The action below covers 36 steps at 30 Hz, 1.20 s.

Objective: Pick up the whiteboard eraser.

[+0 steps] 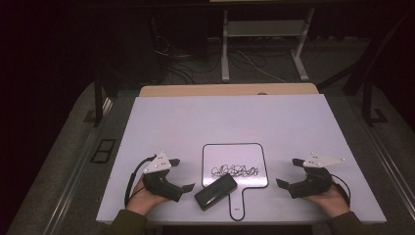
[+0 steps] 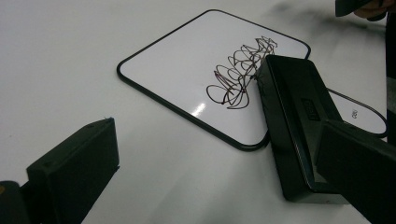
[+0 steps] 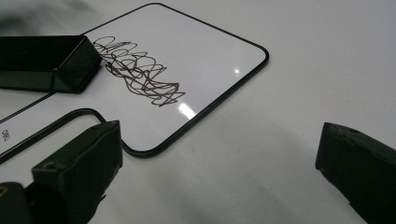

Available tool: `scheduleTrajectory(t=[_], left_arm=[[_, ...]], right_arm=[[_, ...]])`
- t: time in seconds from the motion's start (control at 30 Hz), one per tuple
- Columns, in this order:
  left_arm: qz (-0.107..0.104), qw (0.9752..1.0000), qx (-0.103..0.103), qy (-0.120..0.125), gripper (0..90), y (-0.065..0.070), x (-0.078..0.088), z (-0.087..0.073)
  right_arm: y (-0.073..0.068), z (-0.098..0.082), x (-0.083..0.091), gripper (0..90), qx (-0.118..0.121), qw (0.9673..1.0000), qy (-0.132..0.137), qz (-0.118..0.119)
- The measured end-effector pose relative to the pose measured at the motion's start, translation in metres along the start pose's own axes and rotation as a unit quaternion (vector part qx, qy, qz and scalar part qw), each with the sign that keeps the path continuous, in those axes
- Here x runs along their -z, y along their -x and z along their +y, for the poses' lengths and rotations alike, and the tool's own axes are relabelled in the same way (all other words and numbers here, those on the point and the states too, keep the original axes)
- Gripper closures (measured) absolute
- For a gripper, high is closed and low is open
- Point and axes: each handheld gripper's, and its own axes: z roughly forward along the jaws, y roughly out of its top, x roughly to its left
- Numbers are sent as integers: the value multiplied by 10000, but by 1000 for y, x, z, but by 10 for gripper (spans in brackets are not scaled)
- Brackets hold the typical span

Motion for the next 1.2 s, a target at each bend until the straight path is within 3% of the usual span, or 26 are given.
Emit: scheduleTrajectory(t=[0.77,1.2], left_arm=[[-34,10000,-39,-8,0,8,-8,8],[-62,9998,-146,-94,30,26,-21,19]], right_arm=[[-2,-1,0,0,-3,10000,29,-6],[-1,-1,0,0,25,10000,25,4]])
